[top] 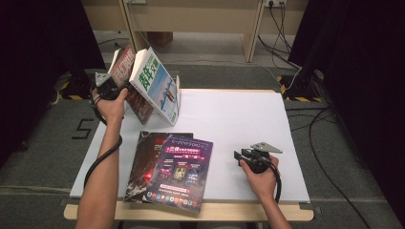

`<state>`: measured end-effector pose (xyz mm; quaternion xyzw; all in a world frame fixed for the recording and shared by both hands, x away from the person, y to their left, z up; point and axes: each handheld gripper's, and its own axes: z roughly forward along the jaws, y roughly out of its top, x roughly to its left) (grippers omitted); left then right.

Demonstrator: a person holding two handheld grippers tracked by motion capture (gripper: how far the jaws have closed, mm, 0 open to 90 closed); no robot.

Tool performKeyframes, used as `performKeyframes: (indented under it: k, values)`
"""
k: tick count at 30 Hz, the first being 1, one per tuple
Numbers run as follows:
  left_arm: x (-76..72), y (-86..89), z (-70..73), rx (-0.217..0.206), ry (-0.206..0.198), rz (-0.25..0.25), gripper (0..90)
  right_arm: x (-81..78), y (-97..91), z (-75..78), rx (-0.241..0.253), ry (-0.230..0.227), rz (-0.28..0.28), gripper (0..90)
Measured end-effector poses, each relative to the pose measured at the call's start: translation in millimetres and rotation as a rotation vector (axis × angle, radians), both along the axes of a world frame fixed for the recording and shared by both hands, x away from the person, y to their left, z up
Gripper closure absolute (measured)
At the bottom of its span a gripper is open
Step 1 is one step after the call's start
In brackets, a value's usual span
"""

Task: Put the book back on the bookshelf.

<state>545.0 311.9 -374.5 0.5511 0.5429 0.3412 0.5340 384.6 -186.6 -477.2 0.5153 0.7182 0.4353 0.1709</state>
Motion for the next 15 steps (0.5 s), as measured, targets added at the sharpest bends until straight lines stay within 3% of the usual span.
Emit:
performKeyframes:
  k: [6, 15]
  values:
    - [-1.8, 5.1, 9.0, 0.019, 0.075, -0.023, 76.7, 0.2, 0.2, -0.4, -0.002, 0.006, -0.001, 61.7]
    - [-4.3, 3.6, 4.8, -0.013, 0.108, -0.016, 81.6, -0.2, 0.3, -0.5, -0.002, 0.015, -0.001, 61.6]
